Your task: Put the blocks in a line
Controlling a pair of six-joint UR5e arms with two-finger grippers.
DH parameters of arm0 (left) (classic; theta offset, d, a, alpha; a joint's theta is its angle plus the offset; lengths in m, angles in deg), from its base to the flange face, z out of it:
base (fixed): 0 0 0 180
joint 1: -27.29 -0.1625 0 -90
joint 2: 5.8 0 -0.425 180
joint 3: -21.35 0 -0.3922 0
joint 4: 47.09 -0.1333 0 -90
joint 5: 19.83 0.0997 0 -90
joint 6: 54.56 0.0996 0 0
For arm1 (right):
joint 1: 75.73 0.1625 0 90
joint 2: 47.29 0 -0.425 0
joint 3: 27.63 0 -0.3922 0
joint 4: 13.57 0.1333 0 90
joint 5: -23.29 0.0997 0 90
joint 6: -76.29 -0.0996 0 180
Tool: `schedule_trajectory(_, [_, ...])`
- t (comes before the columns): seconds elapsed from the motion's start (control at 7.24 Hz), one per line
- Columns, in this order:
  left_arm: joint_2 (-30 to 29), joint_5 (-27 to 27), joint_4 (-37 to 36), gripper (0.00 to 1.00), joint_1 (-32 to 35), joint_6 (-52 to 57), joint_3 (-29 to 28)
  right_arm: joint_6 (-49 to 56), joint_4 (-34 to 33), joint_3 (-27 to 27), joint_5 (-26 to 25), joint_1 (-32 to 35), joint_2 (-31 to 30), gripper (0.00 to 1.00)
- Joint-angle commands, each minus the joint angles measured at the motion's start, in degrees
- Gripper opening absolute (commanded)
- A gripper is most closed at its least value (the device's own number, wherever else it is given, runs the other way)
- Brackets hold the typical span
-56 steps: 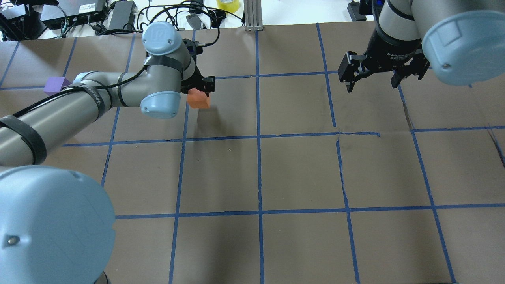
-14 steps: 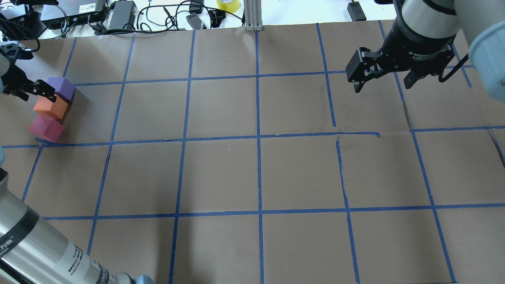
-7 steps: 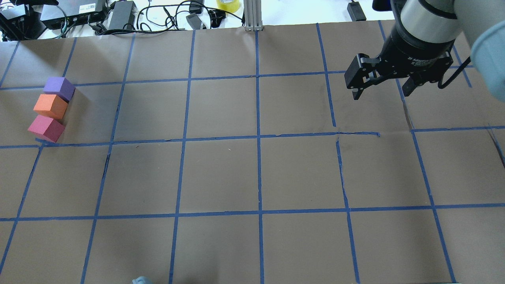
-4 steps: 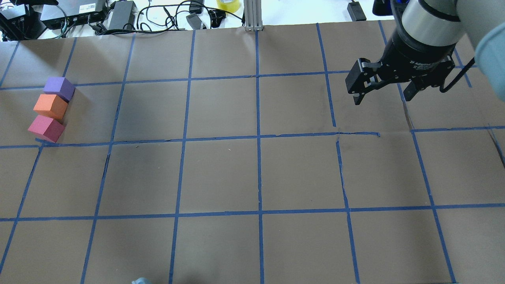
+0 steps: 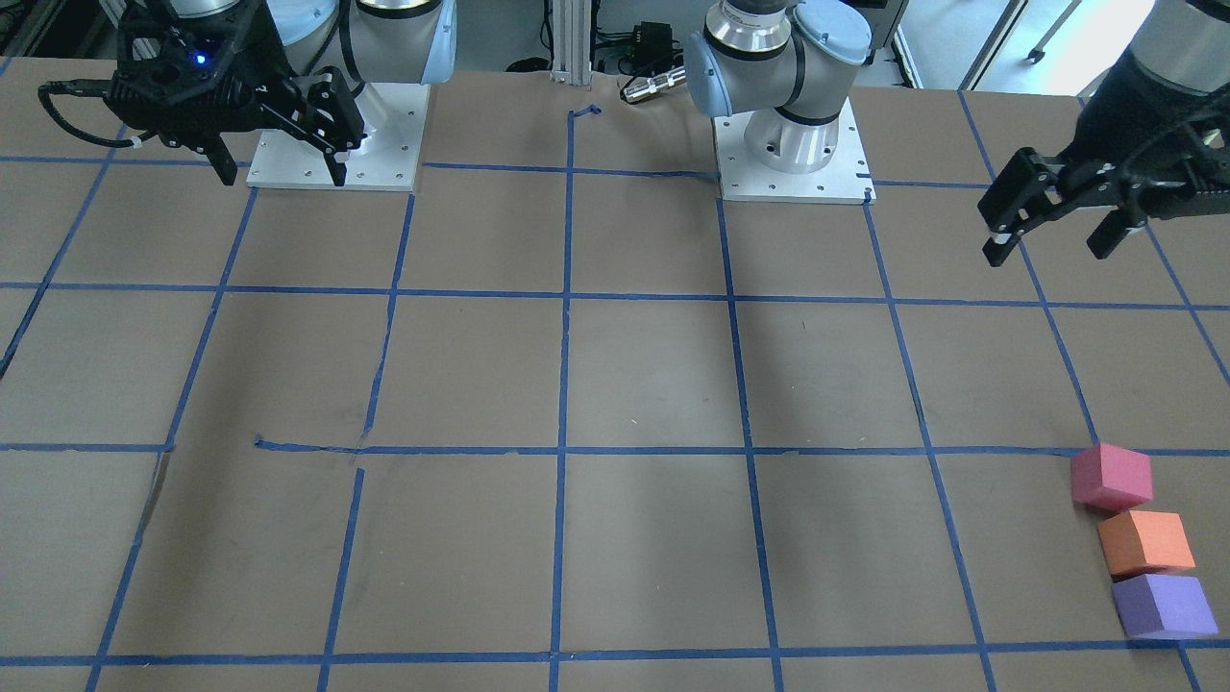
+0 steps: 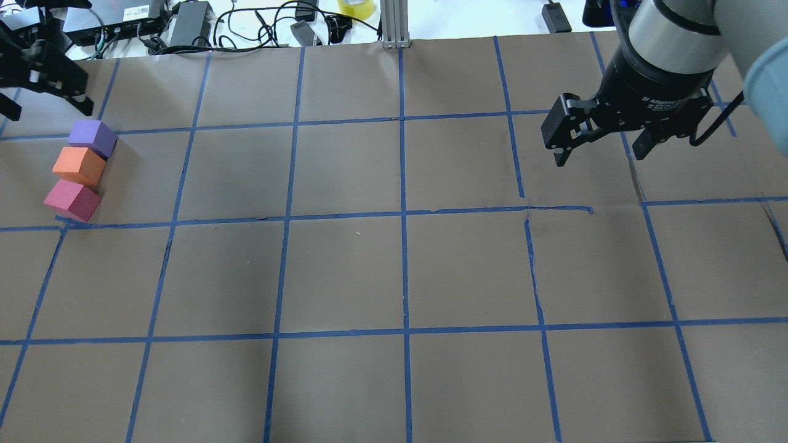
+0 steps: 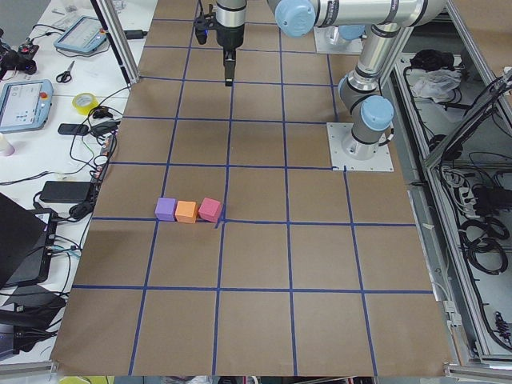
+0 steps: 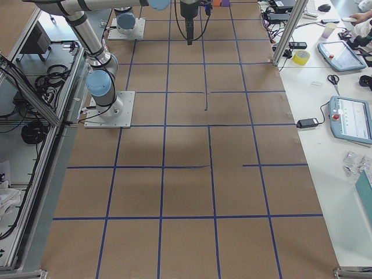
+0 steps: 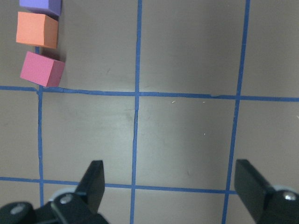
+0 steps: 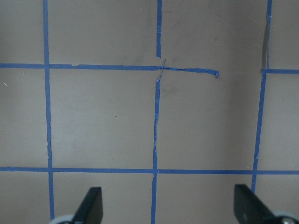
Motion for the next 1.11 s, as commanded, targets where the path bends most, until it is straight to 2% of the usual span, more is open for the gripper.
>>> schedule_trajectory(0.0, [-0.59,1.37,-0.43,1.0,9.73,-16.37,0.05,-0.02,0.2,0.06,-0.15,-0.07,0.02,1.0])
schedule_trajectory(0.14, [-0.77,1.37,-0.43,1.0,12.29,-20.35,0.13,-0.02,0.29,0.06,-0.24,-0.07,0.02,1.0])
schedule_trajectory(0.55, [-0.86,0.76,-0.25,1.0,14.16,-20.22,0.4,0.06,0.2,0.06,-0.33,-0.07,0.02,1.0])
schedule_trajectory(0.69, [-1.03,0.58,-0.34,1.0,14.17,-18.82,0.48,0.07,0.12,0.06,-0.33,-0.07,0.02,1.0])
schedule_trajectory(0.83, [-1.56,0.58,-0.52,1.0,13.99,-10.2,0.22,0.07,-0.15,0.06,-0.42,-0.07,0.02,1.0])
schedule_trajectory(0.97, [-1.65,0.58,-0.34,1.0,13.64,-6.63,-0.04,0.15,-0.24,0.06,-0.42,-0.07,0.02,1.0])
